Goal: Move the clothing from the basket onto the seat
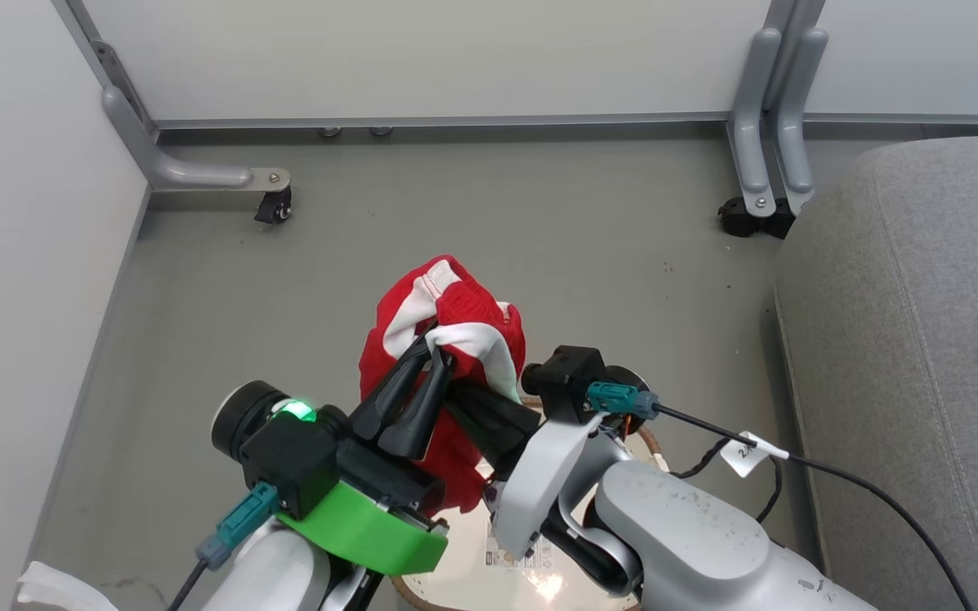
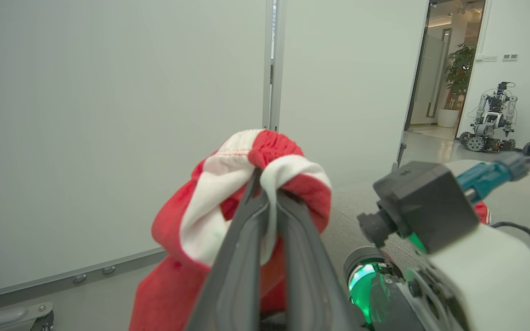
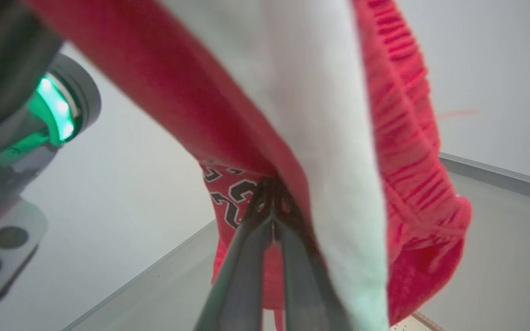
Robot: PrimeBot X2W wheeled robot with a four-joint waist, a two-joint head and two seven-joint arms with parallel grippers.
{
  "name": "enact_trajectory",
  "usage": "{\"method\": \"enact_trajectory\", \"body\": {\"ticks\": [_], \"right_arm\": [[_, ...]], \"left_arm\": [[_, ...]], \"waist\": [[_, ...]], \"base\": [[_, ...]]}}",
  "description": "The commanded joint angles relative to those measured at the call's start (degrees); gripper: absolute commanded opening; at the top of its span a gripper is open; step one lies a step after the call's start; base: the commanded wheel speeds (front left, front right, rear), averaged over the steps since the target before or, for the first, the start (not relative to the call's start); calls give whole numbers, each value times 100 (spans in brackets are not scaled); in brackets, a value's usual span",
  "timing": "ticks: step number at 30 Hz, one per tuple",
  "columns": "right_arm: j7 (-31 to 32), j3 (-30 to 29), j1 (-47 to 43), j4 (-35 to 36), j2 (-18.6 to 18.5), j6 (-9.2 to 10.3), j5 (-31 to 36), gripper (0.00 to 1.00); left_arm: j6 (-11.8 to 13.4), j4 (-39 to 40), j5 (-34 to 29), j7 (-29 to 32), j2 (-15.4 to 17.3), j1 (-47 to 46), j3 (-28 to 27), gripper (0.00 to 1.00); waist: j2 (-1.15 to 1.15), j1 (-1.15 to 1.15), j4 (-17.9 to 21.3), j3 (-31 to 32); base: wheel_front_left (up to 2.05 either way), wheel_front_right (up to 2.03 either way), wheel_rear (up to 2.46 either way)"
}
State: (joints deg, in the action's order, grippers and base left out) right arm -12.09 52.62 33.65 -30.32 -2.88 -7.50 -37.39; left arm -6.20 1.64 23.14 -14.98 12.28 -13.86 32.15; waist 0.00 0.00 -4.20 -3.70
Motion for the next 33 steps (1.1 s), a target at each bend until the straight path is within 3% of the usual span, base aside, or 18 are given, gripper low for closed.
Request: {"method": "enact_trajectory", "body": {"ticks": [1, 13, 14, 15, 16, 33], "right_arm": [[-46, 45, 80, -48, -2, 1, -52, 0], [-257, 257, 46, -8, -2, 1, -142, 0], [-272, 220, -20, 20, -3, 1, -86, 14], [-286, 198, -84, 65, -2, 1, -53, 66], [-299, 146, -158, 117, -2, 1, 7, 100], [-311, -2172, -1933, 1824, -330, 1, 1473, 100]], "left_arm": [[-26, 0, 2, -29, 11, -79, -17, 0], [31, 13, -79, -24, 48, 15, -152, 0], [46, 22, -85, -24, 54, 23, -177, 0], [48, 28, -92, -24, 60, 30, -191, 0], [64, 34, -98, -24, 66, 44, -218, 0], [135, 57, -146, -23, 138, 245, -593, 0]], "waist": [[0, 0, -2, 3], [0, 0, 46, 28], [0, 0, 54, 22], [0, 0, 63, 16], [0, 0, 76, 8], [0, 0, 268, -5]], "base": [[0, 0, 0], [0, 0, 0], [0, 0, 0], [0, 0, 0], [0, 0, 0], [0, 0, 0]]}}
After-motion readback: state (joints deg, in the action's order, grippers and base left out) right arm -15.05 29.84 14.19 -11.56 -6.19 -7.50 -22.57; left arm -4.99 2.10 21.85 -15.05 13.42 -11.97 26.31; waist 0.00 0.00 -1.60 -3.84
